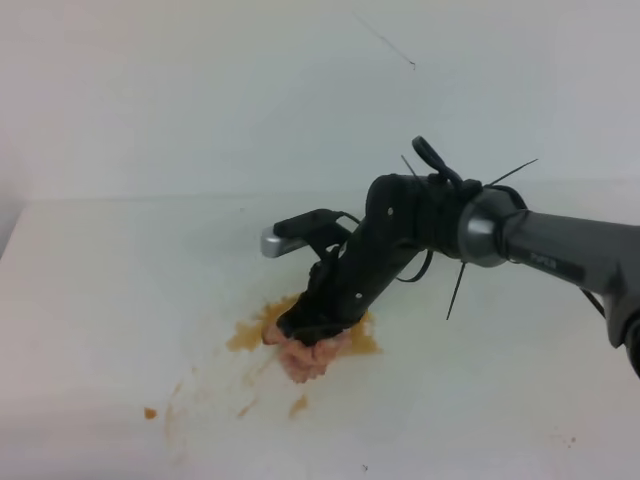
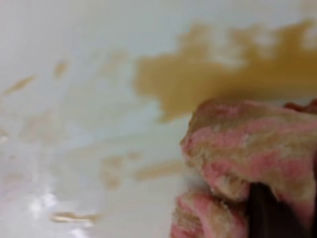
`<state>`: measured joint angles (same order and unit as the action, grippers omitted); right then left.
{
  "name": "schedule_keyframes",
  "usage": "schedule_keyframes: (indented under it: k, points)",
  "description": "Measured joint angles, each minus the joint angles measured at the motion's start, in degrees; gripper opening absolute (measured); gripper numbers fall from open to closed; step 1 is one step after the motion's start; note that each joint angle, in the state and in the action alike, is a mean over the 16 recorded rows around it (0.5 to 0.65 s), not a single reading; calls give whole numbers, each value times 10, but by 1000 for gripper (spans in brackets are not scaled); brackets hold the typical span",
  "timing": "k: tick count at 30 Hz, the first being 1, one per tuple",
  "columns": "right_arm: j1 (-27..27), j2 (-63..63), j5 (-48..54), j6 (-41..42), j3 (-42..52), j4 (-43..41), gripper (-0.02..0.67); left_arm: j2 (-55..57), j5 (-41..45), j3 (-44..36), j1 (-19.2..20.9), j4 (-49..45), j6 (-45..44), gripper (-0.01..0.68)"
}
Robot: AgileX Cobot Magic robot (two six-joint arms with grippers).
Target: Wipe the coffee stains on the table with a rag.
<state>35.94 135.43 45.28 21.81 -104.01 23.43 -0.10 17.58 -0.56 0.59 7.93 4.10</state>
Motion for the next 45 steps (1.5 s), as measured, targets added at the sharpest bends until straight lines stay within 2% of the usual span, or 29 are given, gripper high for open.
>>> schedule_keyframes:
  k: [9,32,45]
  points:
    - [-47,0,7,3,0,-2,36,0,0,0,0,0,0,-1]
    - [-102,-45,5,27,5,-12,35,1,2,4,0,0,0,-2]
    - [-106,-12,67,33,3,-4,35,1,2,6,0,0,0,-2]
